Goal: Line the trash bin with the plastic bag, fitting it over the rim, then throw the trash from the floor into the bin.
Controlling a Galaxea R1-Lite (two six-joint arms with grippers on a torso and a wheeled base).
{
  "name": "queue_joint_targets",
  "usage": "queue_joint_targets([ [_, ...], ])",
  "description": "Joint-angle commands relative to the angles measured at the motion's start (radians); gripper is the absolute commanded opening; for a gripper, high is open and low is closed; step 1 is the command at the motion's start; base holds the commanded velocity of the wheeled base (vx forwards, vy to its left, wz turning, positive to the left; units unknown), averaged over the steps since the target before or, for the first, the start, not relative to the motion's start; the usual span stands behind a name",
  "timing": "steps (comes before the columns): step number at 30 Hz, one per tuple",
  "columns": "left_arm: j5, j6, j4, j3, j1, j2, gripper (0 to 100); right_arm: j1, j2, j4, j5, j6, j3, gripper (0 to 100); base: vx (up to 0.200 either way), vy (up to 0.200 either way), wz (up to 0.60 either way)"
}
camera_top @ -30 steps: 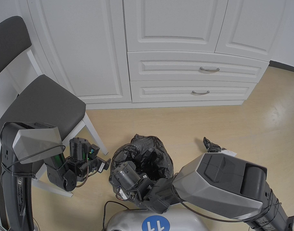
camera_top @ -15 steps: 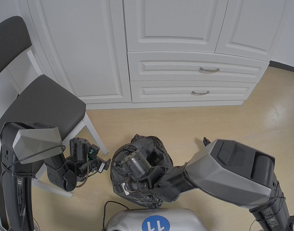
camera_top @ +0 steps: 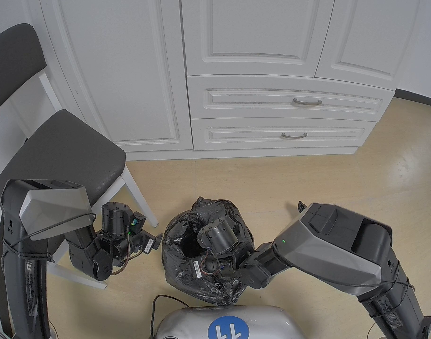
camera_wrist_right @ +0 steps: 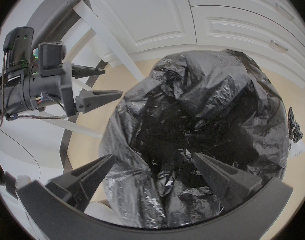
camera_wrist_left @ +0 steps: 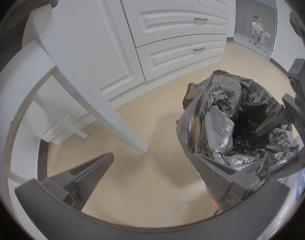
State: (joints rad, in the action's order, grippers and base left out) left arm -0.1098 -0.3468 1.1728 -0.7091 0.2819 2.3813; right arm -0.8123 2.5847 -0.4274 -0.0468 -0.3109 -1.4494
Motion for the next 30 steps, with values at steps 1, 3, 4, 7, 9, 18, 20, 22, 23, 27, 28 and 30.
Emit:
queue_joint_targets([
  [1,-0.001,0.000,0.001,-0.001,-0.001,-0.002,100,-0.014,0.011,-0.005,0.001,-0.002,0.007,0,0.000,0.000,0.00],
  [3,-0.001,0.000,0.001,0.000,-0.001,-0.002,100,-0.022,0.008,-0.008,0.001,-0.005,0.009,0,0.000,0.000,0.00],
  [4,-0.001,0.000,0.001,-0.001,-0.001,-0.002,100,-0.036,-0.001,-0.016,0.001,-0.016,0.015,0,0.000,0.000,0.00],
  [7,-0.001,0.000,0.002,-0.001,-0.001,-0.004,100,-0.045,-0.015,-0.019,0.001,-0.019,0.023,0,0.000,0.000,0.00],
  [9,-0.001,0.000,0.001,-0.001,-0.001,-0.004,100,-0.054,-0.031,-0.019,-0.001,-0.019,0.037,0,0.000,0.000,0.00],
  [18,-0.001,0.000,0.002,-0.003,-0.001,-0.004,100,-0.146,-0.087,-0.117,-0.013,-0.007,0.156,0,0.000,0.000,0.00],
  [20,-0.001,0.000,0.013,-0.003,-0.001,-0.002,100,-0.174,-0.081,-0.163,-0.015,0.009,0.184,0,0.000,0.000,0.00],
  [22,-0.001,0.000,0.021,-0.001,-0.001,0.001,100,-0.183,-0.072,-0.171,-0.016,0.019,0.190,0,0.000,0.000,0.00],
  [23,-0.001,0.000,0.025,-0.001,-0.001,0.001,100,-0.186,-0.047,-0.171,-0.018,0.029,0.188,0,0.000,0.000,0.00],
  [27,-0.001,0.000,0.025,-0.001,0.000,-0.001,100,-0.186,-0.014,-0.171,-0.024,0.030,0.175,0,0.000,0.000,0.00],
  [28,-0.001,0.000,0.025,-0.003,-0.001,-0.001,100,-0.186,0.009,-0.172,-0.031,0.030,0.165,0,0.000,0.000,0.00],
  [30,-0.001,0.000,0.025,-0.003,-0.001,-0.002,100,-0.186,0.020,-0.168,-0.038,0.032,0.161,0,0.000,0.000,0.00],
])
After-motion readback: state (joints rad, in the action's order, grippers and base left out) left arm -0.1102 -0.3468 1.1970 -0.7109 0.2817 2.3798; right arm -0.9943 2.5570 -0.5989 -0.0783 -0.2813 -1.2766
